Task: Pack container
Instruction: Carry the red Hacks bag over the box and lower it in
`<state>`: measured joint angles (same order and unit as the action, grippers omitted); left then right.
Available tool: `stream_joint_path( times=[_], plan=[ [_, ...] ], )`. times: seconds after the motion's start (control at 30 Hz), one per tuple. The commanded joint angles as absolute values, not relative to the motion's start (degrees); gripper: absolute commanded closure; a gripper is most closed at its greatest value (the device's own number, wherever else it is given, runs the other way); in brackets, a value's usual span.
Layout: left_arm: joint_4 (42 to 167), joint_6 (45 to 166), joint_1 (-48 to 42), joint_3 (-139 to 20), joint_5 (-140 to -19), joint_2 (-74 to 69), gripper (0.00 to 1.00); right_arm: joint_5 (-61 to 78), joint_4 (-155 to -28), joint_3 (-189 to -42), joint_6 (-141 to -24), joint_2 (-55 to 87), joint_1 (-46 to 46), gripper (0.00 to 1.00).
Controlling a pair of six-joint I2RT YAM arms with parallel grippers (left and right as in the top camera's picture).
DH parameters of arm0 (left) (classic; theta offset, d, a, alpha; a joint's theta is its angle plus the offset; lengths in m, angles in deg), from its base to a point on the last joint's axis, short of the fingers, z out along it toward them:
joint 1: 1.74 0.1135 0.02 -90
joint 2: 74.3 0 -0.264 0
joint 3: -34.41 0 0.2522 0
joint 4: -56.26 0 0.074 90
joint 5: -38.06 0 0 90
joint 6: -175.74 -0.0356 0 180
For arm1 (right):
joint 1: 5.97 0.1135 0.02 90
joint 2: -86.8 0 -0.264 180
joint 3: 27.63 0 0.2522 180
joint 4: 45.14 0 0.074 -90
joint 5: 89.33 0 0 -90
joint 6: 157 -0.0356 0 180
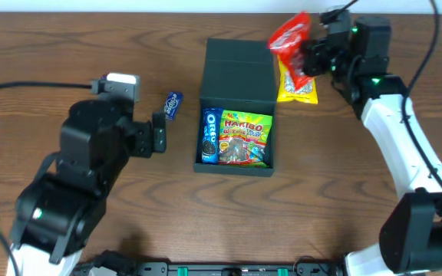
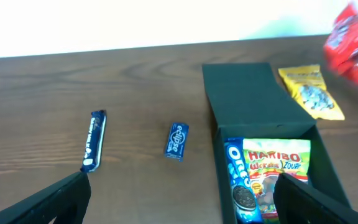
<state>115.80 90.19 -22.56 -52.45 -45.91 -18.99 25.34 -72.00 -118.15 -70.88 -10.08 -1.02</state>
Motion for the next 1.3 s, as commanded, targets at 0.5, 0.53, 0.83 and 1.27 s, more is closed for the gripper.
stream_joint_path(
  times=[0.5,0.53,0.83,1.27],
  plan=[
    [118.44,89.51,-22.28,-53.02,-45.35,-23.82,0.05,32.0,-86.23,-118.1,-49.42,-9.79,13.61,0.99],
    [118.46,89.51,-22.28,-53.02,-45.32,-23.82,0.05,32.02,-86.97,-118.1,-48.52,-9.97,13.74,0.99],
    [118.4,88.42,-22.28,-53.02,-45.32,-23.82,0.05,32.66,-94.23,-118.1,-41.72,-13.05,13.85,0.99],
    [118.44,88.4,-22.28,-53.02,-45.32,-23.82,0.05,31.43,-94.43,-118.1,-39.91,-21.64,13.71,0.99]
  ],
)
